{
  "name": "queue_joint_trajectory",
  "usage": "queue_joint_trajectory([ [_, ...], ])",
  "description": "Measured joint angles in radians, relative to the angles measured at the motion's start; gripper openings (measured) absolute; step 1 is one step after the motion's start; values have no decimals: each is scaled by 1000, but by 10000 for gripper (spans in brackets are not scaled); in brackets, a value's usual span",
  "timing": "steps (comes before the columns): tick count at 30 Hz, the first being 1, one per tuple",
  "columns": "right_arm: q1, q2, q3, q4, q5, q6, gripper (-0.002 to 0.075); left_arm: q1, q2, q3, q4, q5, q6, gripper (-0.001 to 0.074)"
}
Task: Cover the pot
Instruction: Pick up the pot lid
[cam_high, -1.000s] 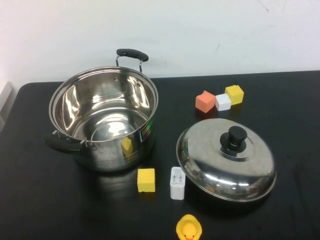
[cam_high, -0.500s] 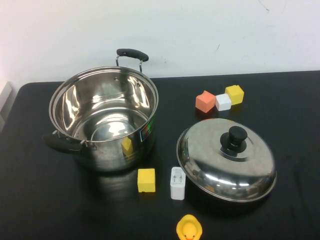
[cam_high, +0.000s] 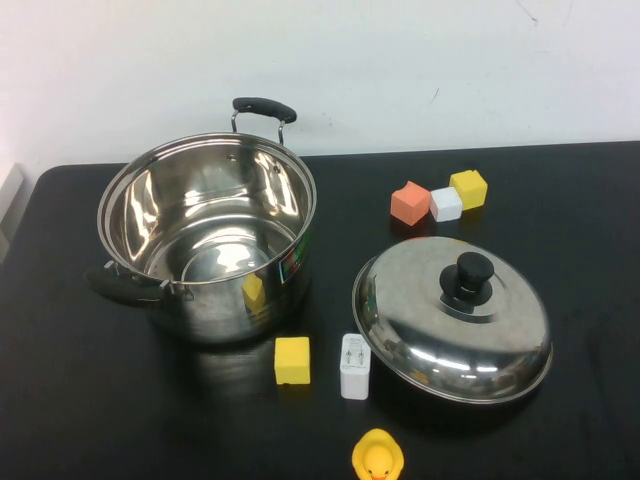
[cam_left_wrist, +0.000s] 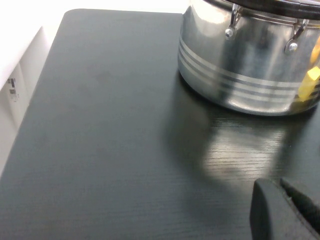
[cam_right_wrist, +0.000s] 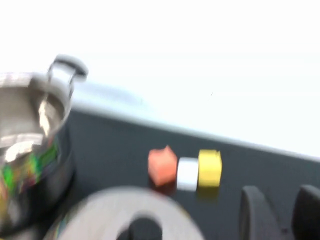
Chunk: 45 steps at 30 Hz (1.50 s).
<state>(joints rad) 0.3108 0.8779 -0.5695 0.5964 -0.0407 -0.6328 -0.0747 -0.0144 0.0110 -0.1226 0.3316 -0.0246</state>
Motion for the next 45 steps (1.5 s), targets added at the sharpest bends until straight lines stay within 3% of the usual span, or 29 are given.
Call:
queue_joint_trajectory([
  [5, 46, 189, 0, -590, -348, 602, 318, 0, 0, 0, 0, 0, 0, -2],
  [8, 47, 349, -2, -770, -632, 765, 430, 0, 0, 0, 0, 0, 0, -2],
  [11, 49, 512, -6, -845, -879, 826, 487, 0, 0, 0, 0, 0, 0, -2],
  [18, 51, 774, -6, -860, -1073, 882, 507, 0, 0, 0, 0, 0, 0, -2],
  [45, 51, 1109, -20, -761, -1101, 916, 510, 0, 0, 0, 0, 0, 0, -3],
])
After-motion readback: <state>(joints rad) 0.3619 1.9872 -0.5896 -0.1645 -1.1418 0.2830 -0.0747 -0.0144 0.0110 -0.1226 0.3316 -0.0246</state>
